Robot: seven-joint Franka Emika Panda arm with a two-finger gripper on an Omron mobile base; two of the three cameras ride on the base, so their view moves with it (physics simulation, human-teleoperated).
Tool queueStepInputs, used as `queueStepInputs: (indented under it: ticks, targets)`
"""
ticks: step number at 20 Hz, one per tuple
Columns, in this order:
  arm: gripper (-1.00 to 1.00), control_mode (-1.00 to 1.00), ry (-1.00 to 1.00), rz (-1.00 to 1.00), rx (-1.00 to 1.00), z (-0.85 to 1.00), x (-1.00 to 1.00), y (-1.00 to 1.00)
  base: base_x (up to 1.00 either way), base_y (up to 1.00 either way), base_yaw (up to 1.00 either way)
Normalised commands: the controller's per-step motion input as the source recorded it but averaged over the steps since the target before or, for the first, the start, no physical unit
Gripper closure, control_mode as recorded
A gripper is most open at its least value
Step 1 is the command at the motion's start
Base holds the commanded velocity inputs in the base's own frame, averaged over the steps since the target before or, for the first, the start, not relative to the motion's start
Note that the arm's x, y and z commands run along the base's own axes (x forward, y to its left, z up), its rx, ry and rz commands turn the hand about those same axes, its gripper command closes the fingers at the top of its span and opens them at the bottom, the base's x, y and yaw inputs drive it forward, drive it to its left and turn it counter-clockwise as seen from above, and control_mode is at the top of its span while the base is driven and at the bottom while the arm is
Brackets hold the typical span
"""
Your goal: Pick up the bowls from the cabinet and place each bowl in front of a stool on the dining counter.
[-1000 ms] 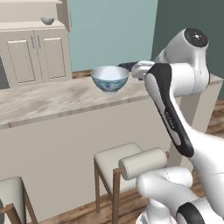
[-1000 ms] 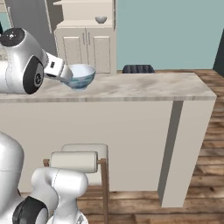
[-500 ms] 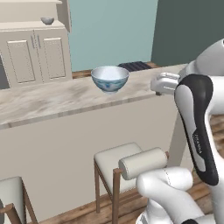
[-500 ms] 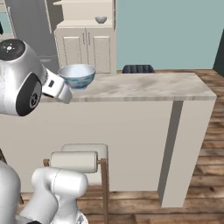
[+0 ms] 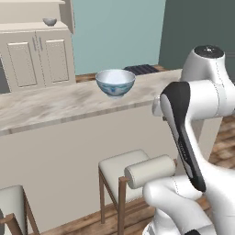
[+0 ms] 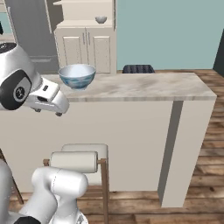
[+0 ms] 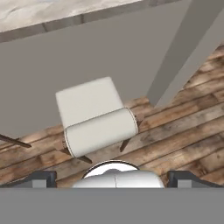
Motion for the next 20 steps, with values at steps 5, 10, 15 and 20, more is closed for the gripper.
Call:
queueStepInputs:
  ticks: [5,10,15,20]
  targets:
    - [-1.00,-1.00,0.16,0.00,0.00,-0.54,-0.05,-0.01,0.00,0.00,0.00]
    - [-1.00,-1.00,0.17,0.00,0.00,-0.56,-0.03,-0.02,0.00,0.00,0.00]
    - [-1.00,-1.00,0.22,0.00,-0.02,-0.64,-0.02,-0.08,0.00,0.00,0.00]
    - [-1.00,-1.00,0.15,0.01,0.00,-0.35,-0.12,-0.14,0.00,0.00,0.00]
